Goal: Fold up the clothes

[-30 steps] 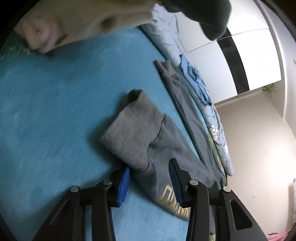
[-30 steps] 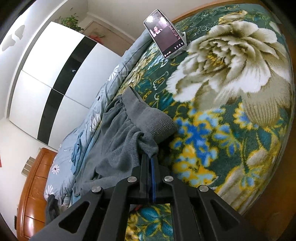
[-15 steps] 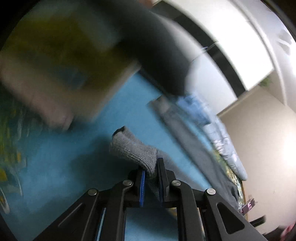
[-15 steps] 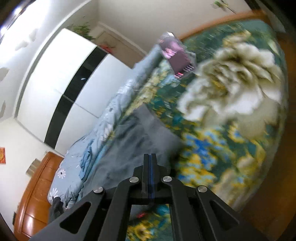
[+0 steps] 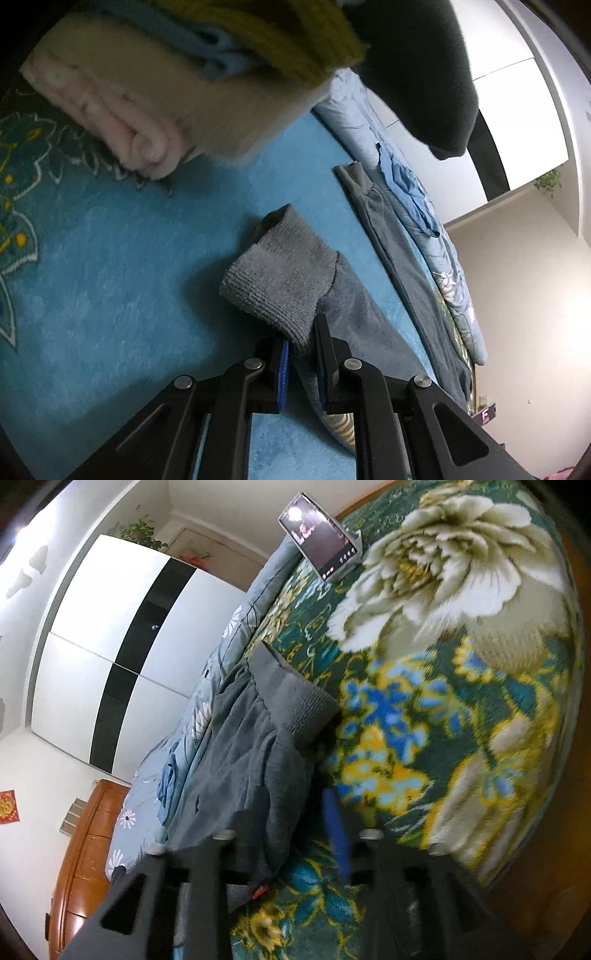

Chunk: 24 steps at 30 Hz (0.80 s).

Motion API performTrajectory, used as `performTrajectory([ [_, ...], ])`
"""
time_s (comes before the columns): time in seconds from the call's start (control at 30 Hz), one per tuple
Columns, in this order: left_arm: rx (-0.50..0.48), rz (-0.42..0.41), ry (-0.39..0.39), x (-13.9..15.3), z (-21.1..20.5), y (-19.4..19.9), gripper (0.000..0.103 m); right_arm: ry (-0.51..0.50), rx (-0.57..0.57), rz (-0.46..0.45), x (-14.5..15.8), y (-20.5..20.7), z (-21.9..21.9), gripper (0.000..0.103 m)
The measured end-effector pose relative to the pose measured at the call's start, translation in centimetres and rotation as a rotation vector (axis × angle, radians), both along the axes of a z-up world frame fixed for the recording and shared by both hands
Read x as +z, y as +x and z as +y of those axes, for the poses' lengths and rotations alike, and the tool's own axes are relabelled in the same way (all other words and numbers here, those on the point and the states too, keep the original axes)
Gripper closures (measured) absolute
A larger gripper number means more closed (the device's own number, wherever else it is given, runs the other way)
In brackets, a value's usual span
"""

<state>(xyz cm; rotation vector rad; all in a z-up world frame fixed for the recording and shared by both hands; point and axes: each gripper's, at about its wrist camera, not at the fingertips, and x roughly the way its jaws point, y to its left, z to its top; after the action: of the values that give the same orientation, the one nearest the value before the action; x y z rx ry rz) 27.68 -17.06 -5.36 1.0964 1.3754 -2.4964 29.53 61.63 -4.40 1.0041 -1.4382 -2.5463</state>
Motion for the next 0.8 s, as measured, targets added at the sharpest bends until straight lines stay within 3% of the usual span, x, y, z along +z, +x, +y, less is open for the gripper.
performTrajectory([
  [0.1, -0.009, -0.012, 0.028, -0.6, -0.4, 0.2, 0.074, 0.008, 0.01, -0.016, -0.4, -0.7, -0.8, 0.063],
  [0.17, -0.014, -0.002, 0.05, -1.1, -0.5, 0.4, 0.071, 0.005, 0.019, -0.008, -0.3, -1.1, -1.2, 0.061],
  [0.37, -0.03, -0.009, -0.039, -0.1, 0.5, 0.3, 0.058, 0.027, 0.116, 0.028, -0.5, -2.9, -2.5, 0.057],
  [0.53, -0.041, -0.1, -0.145, 1.1, 1.6, -0.9, 0.056, 0.037, 0.231, 0.068, -0.6, -3.7, -2.5, 0.057],
  [0.67, 0.006, -0.161, -0.17, 1.4, 2.0, -1.2, 0.054, -0.007, 0.289, 0.095, -1.2, -3.9, -1.8, 0.057],
  [0.8, 0.028, -0.145, -0.152, 1.3, 2.0, -1.3, 0.045, -0.061, 0.257, 0.087, -1.4, -3.7, -1.4, 0.057],
])
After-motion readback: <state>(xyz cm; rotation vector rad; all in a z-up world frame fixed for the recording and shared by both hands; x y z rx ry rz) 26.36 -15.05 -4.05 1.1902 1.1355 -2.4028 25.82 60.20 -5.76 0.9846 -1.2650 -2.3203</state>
